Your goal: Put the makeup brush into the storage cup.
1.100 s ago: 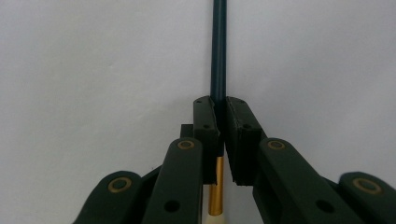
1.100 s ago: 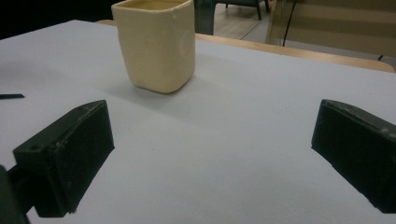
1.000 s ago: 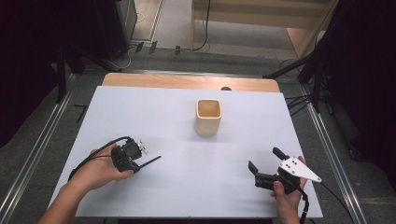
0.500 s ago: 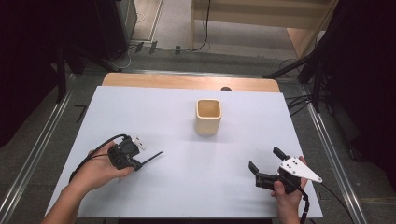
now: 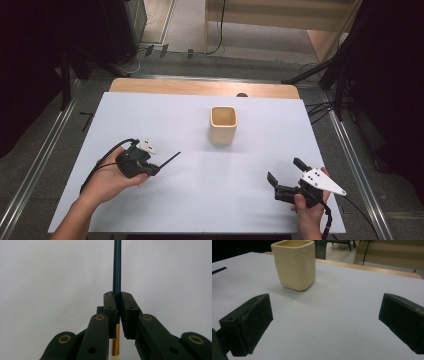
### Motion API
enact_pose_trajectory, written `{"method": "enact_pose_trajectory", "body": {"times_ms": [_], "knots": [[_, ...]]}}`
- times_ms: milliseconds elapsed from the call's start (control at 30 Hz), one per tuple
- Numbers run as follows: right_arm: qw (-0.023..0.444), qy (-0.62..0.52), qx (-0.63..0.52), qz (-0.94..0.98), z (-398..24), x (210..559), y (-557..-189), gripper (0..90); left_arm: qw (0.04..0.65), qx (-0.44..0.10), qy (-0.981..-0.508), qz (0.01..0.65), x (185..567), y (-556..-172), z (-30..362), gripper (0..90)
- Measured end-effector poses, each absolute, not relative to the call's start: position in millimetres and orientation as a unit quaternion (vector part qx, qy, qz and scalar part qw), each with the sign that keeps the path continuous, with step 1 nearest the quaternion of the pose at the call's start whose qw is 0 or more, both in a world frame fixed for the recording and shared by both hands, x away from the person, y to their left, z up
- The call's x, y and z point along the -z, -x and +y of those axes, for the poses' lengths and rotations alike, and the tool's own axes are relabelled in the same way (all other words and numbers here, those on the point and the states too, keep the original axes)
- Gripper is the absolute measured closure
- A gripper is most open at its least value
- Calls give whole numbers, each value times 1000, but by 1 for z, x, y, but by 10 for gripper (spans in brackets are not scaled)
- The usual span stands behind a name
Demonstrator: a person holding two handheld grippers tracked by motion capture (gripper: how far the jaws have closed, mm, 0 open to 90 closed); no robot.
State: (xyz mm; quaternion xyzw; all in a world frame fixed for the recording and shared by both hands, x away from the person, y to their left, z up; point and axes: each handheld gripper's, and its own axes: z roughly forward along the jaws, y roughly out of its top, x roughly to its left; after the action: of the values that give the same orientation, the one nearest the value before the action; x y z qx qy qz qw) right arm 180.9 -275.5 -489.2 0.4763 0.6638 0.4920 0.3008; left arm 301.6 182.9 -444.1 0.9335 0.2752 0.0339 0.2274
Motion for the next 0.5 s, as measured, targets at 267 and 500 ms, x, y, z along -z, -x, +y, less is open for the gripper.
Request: {"method": "enact_pose_trajectory", "body": {"times_ms": [267,500], "knots": [[301,-478,-493,662,-278,488,-181,0,282,-46,-915,286,443,-300,184,841],[300,-476,-494,663,-277,486,-183,0,341,-79,-888,299,439,-297,185,842]]}}
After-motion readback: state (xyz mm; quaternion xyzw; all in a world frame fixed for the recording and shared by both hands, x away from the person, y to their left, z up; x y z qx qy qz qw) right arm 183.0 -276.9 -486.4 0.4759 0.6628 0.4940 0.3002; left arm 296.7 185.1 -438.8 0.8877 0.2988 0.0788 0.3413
